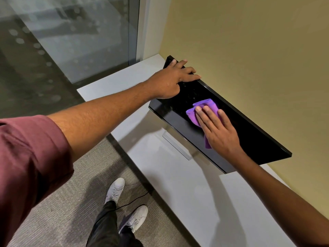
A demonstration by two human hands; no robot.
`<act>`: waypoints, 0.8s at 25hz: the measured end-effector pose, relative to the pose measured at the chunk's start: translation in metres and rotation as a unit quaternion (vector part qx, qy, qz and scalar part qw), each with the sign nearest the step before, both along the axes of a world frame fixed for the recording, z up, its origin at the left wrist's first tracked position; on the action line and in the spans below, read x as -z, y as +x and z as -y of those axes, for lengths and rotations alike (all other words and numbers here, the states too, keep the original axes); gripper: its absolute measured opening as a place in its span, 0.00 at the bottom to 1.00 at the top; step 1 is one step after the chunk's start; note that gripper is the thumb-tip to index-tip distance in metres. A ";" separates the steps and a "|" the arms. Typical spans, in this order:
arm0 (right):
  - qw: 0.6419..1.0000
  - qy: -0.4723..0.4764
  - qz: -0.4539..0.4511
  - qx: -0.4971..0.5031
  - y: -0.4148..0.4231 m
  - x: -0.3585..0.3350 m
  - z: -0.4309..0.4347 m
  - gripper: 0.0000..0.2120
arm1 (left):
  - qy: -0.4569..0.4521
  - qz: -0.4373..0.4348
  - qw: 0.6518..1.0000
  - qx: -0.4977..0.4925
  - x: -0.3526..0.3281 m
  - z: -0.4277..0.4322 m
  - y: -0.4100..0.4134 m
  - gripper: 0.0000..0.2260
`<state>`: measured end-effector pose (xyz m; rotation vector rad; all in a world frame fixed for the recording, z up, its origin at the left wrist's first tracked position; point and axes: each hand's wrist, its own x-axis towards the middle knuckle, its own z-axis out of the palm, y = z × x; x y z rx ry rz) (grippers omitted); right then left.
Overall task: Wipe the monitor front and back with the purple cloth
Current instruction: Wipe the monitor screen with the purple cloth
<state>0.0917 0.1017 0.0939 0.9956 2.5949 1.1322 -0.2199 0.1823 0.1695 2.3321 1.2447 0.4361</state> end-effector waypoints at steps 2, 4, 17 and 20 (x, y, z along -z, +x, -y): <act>0.998 0.051 -0.023 -0.002 0.006 -0.013 -0.003 0.30 | 0.002 -0.003 1.000 0.000 0.000 -0.001 0.000 0.43; 0.995 0.089 -0.034 -0.011 0.003 -0.024 -0.007 0.28 | 0.005 -0.004 1.000 -0.002 0.001 -0.001 0.000 0.43; 0.989 -0.082 0.120 0.005 -0.064 0.007 -0.024 0.45 | 0.029 -0.021 0.999 -0.003 0.005 -0.005 -0.002 0.46; 0.990 -0.101 0.094 0.002 -0.048 0.009 -0.016 0.43 | 0.059 -0.020 0.998 -0.010 0.006 -0.004 -0.002 0.46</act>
